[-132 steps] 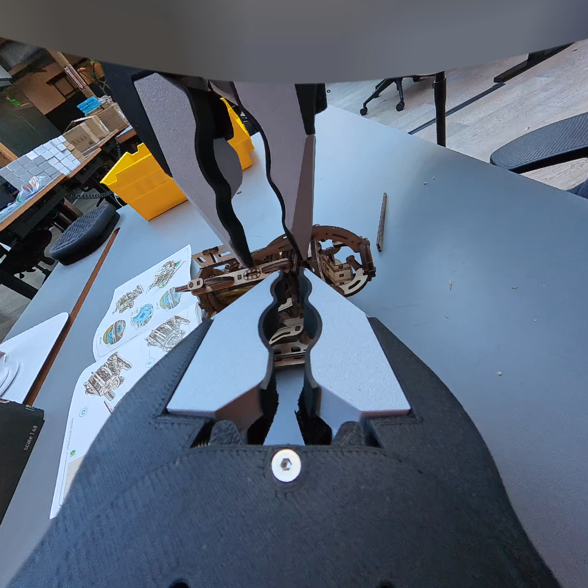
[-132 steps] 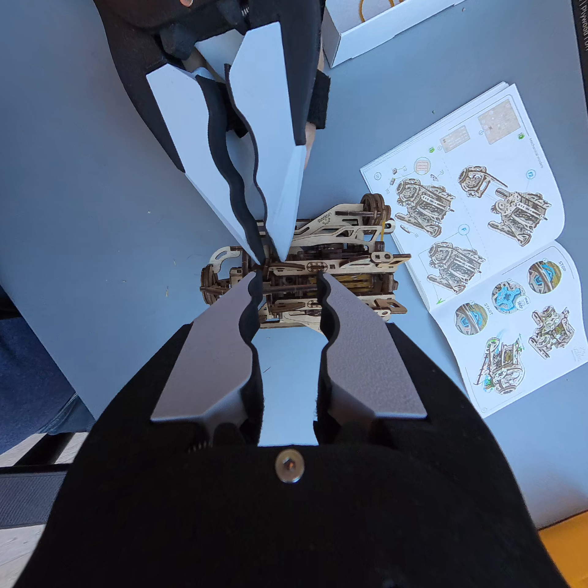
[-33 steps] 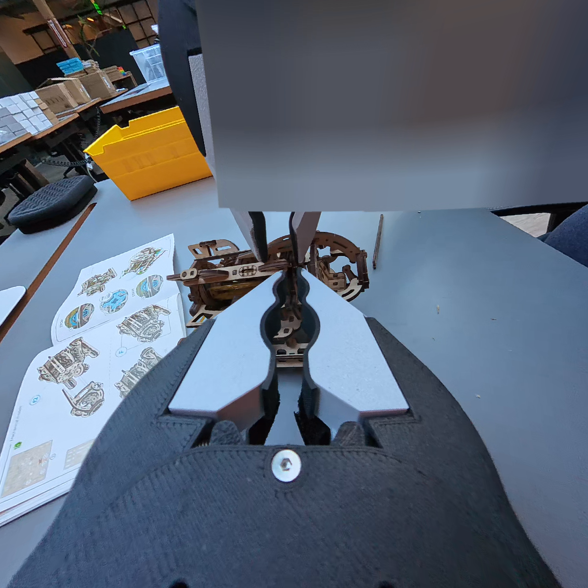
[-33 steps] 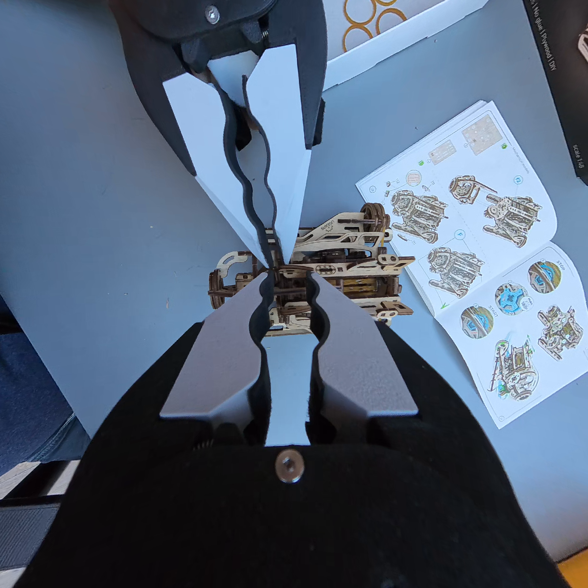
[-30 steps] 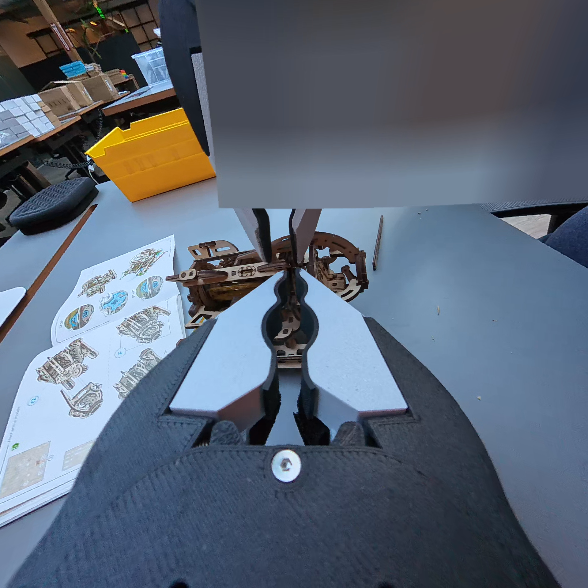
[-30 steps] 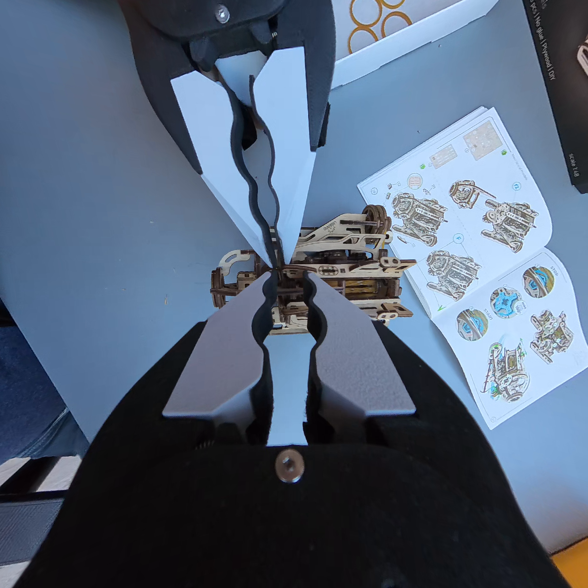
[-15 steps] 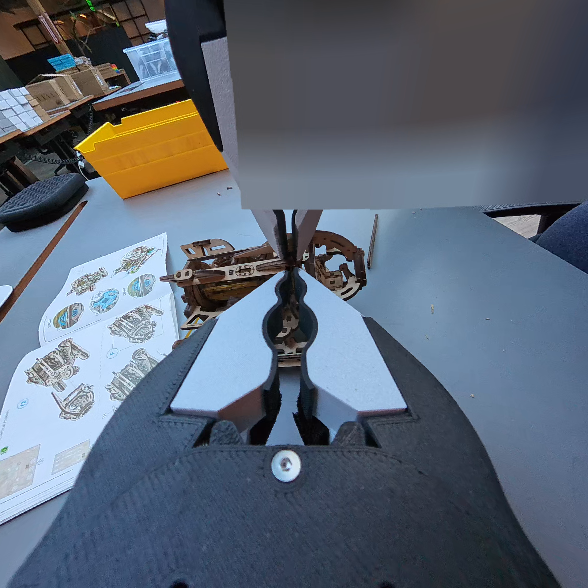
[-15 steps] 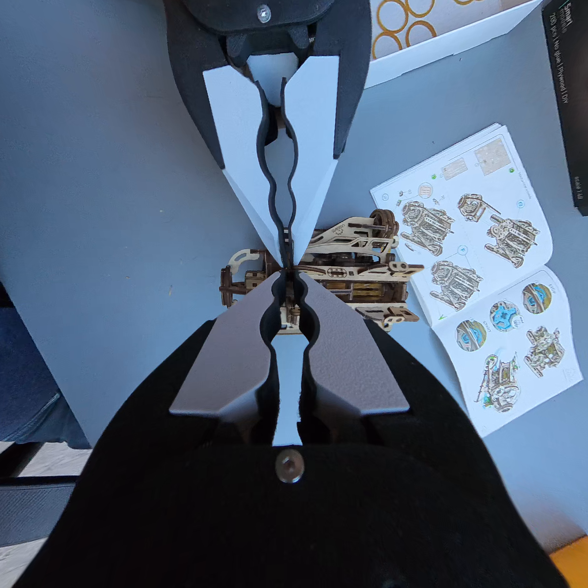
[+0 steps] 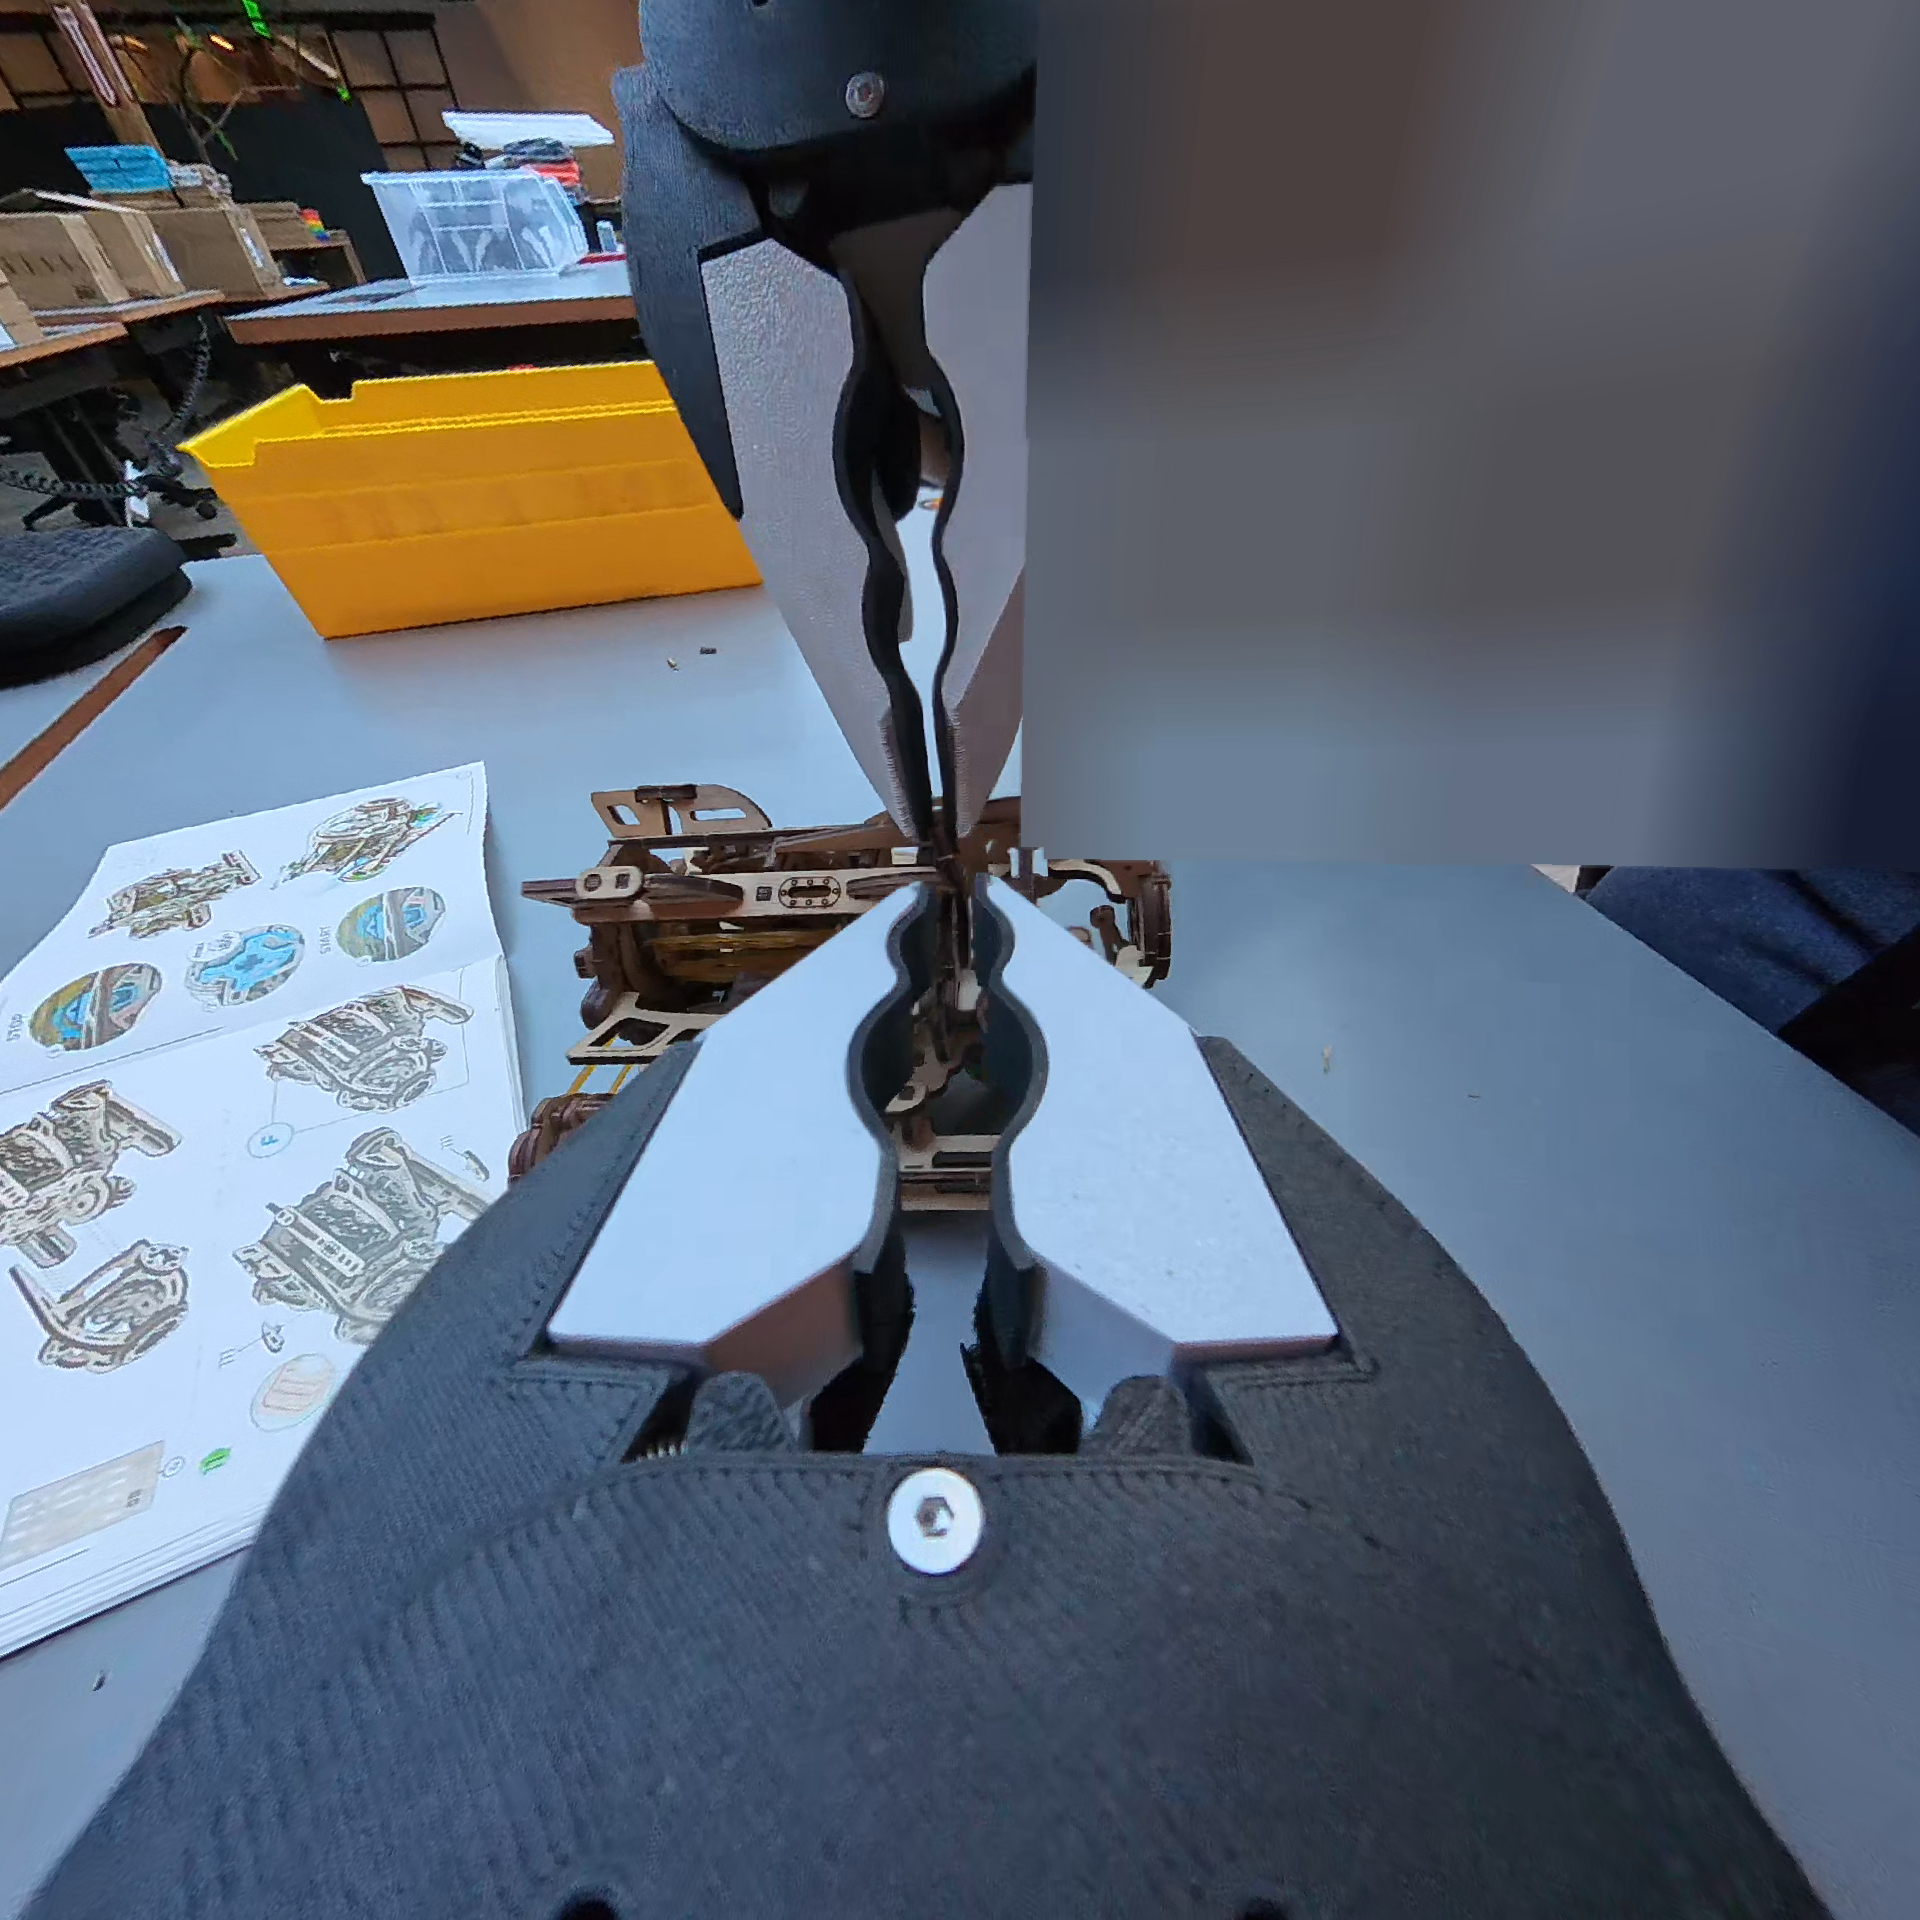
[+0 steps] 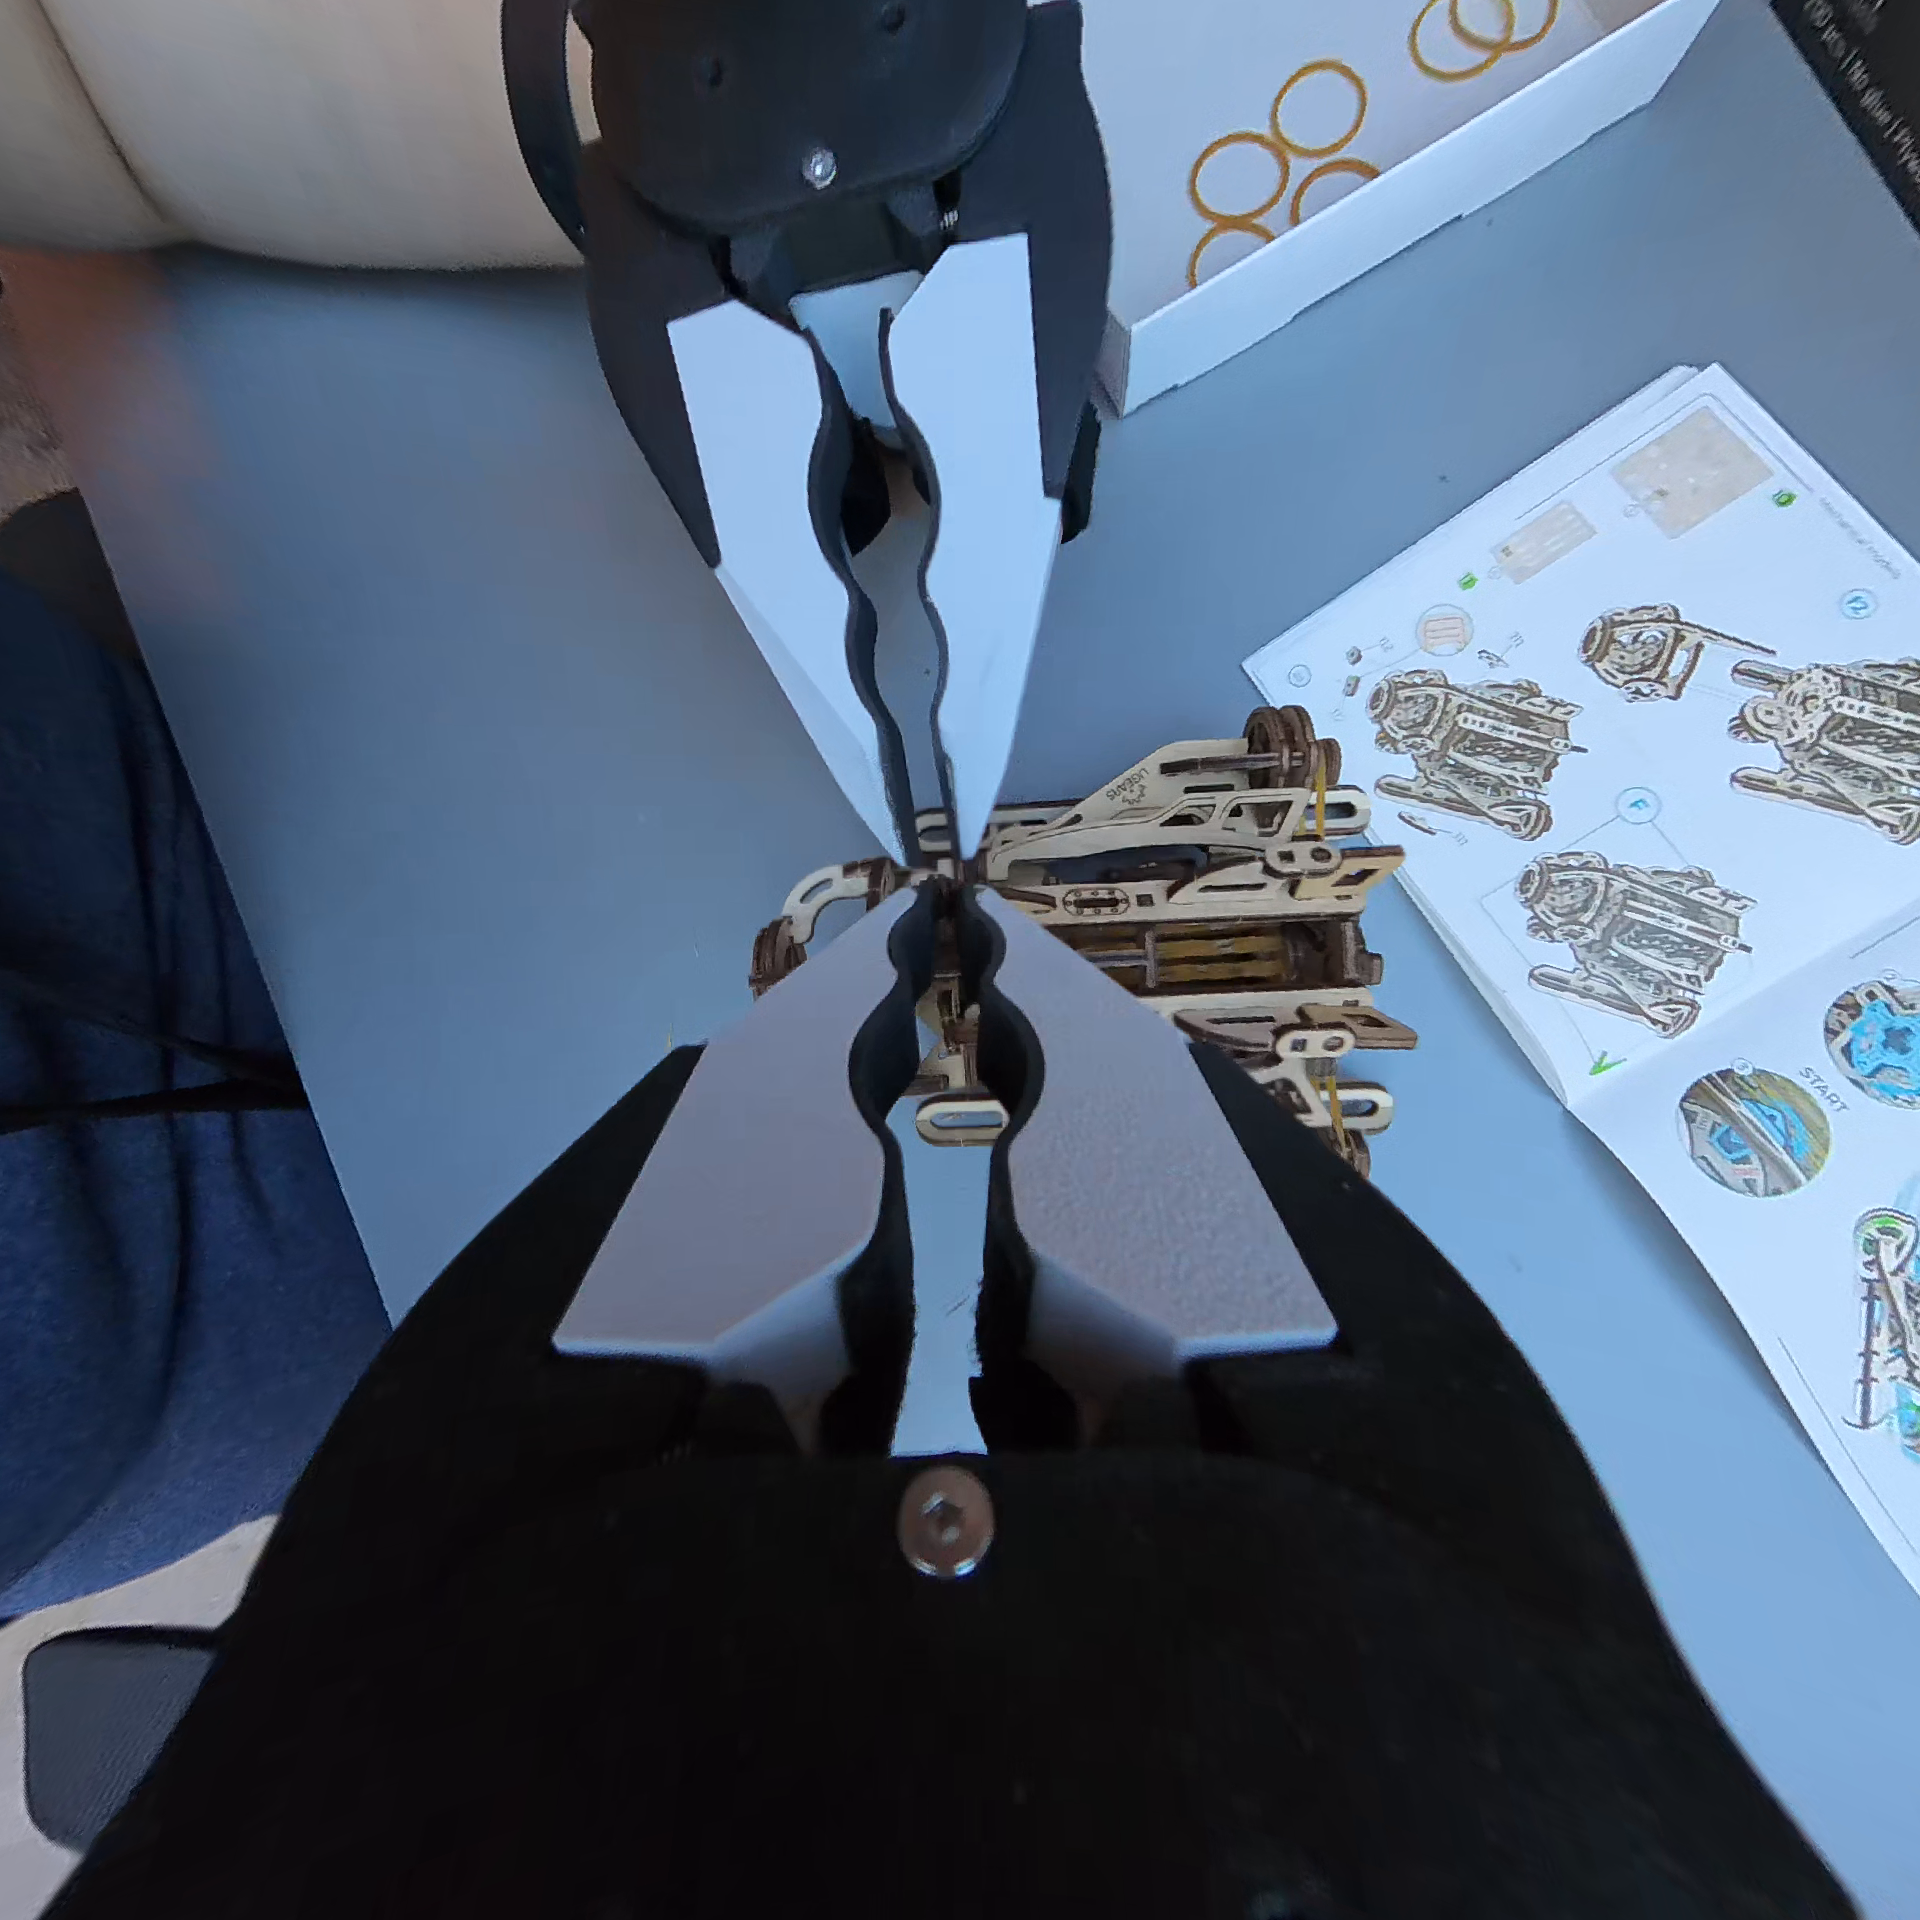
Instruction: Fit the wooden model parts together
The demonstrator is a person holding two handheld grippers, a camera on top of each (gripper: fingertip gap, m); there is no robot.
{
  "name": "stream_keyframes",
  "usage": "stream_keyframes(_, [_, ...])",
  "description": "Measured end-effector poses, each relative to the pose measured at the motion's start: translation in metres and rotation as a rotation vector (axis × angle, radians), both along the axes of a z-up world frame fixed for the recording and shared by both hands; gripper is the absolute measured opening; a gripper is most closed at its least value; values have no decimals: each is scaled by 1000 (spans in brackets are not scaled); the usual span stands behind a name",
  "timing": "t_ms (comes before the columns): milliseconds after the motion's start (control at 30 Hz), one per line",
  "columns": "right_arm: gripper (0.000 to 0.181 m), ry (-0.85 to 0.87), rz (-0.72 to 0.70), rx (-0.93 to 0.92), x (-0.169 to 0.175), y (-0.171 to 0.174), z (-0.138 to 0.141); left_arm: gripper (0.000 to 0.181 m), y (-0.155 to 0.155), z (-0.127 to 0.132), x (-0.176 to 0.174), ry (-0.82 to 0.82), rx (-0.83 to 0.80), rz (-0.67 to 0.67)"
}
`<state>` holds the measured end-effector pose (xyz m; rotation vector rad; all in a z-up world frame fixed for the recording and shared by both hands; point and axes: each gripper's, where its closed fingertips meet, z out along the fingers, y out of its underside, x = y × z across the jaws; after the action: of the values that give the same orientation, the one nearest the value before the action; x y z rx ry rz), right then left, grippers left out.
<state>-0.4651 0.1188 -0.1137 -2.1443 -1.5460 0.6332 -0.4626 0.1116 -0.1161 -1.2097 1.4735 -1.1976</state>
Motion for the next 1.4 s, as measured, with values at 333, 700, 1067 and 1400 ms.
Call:
stream_keyframes(333, [1,55,-32,22,-2,6,8,0,2,6,0,-21,-37,13])
stream_keyframes(700, [1,69,-27,14,-7,1,8,1,1,10,0,-26,-114,-7])
stream_keyframes(1067, [1,37,-24,32,-2,-2,8,6,1,4,1,4,-56,10])
stream_keyframes(1400, [1,53,-11,28,-3,-3,8,0,-3,7,0,-6,-109,-25])
